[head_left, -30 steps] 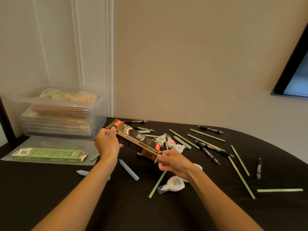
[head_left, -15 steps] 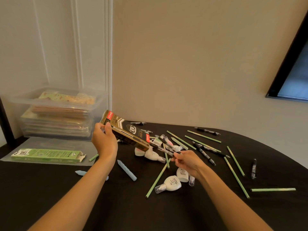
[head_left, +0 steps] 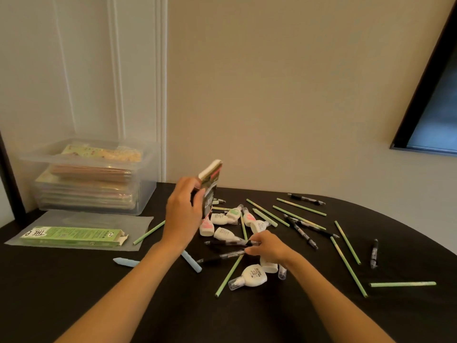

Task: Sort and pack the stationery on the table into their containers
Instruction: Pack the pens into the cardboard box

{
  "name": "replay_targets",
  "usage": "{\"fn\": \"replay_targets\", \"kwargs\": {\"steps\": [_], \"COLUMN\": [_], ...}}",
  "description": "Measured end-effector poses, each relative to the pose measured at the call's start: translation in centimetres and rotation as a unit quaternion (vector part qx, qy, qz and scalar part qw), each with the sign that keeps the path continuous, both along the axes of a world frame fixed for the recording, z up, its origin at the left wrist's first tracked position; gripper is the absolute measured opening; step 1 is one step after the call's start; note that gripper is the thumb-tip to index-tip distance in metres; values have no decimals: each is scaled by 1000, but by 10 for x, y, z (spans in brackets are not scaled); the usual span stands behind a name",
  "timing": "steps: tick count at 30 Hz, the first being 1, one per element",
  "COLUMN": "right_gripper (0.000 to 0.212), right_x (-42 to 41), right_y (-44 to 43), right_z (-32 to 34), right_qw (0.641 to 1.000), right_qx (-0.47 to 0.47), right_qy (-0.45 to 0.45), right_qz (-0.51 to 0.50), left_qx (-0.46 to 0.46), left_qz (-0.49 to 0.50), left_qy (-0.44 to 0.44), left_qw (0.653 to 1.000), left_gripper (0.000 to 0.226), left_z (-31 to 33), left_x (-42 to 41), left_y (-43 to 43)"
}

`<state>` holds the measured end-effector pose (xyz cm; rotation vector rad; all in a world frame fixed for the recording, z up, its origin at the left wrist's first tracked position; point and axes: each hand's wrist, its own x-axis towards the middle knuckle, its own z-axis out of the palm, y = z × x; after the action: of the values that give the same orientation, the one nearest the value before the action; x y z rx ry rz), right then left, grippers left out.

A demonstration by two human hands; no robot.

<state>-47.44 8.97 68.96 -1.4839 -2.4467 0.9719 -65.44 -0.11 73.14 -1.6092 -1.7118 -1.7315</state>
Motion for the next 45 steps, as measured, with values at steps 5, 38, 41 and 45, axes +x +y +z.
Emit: {"fn": "replay_targets", "kwargs": {"steps": [5, 38, 41, 45], "right_gripper": [34, 45, 33, 23], "right_x": [-6, -28, -35, -39], "right_y": [-1, -72, -75, -80], "right_z": [-9, 36, 41, 45], "right_qw": [994, 739, 803, 843], "right_qx": [98, -315, -245, -175], "right_qy": [-22, 595, 544, 509], "right_qz": [-52, 25, 7, 2], "left_qx": [-16, -41, -59, -74], "left_qz": [-6, -119, -131, -131], "left_qy": [122, -92, -72, -45], "left_qw": [992, 988, 987, 988], "left_gripper": [10, 27, 26, 22], "left_z": [-6, -17, -19, -21], "left_x": [5, 4, 1, -3], "left_y": [-6, -55, -54, -56]}}
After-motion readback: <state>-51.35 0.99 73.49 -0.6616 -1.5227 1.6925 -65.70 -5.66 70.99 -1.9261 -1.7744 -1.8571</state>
